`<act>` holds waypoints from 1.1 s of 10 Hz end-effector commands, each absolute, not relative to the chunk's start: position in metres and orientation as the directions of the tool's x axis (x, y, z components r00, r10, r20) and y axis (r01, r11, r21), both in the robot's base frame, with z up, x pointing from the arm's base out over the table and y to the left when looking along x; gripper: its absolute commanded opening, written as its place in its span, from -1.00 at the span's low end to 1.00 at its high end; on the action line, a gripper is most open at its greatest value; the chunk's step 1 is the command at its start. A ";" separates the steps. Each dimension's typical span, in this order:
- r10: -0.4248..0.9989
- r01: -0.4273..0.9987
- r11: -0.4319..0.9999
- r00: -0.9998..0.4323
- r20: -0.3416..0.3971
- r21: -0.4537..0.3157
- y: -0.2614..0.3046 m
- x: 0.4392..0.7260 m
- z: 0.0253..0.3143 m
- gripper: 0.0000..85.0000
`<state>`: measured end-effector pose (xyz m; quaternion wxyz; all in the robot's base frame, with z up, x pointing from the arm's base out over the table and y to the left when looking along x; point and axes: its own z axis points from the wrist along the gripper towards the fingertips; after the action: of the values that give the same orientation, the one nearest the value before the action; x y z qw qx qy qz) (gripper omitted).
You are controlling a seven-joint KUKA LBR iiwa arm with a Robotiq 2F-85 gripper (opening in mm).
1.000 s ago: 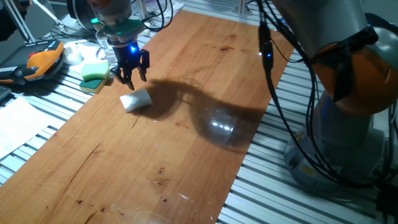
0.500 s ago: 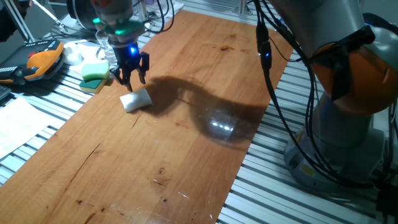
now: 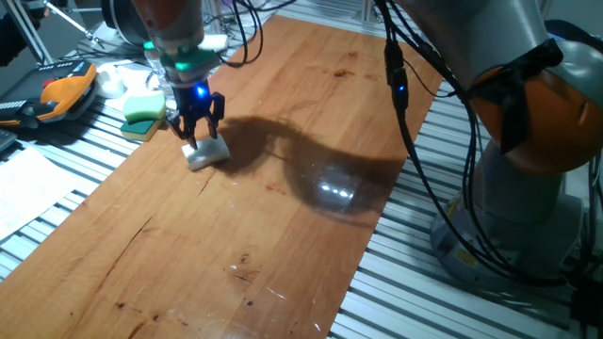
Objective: Clean the tabletop with a sponge
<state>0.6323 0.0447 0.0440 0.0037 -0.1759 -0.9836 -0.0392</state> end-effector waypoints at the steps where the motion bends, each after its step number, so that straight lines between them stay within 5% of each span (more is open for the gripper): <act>1: 0.347 0.348 0.935 -0.938 0.020 0.076 0.045 0.633 0.041 0.20; 6: 0.327 0.324 0.942 -0.945 -0.013 0.084 0.040 0.639 0.030 0.20; 7: 0.313 0.310 0.947 -0.949 -0.030 0.091 0.040 0.639 0.028 -0.20; 8: 0.297 0.292 0.952 -0.954 -0.046 0.091 0.040 0.640 0.026 -0.20; 9: 0.289 0.285 0.954 -0.957 -0.034 0.095 0.040 0.640 0.026 -0.60; 11: 0.280 0.276 0.956 -0.960 -0.025 0.103 0.040 0.640 0.025 -0.60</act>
<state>0.6395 0.0403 0.0253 -0.0198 -0.1407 -0.9886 -0.0496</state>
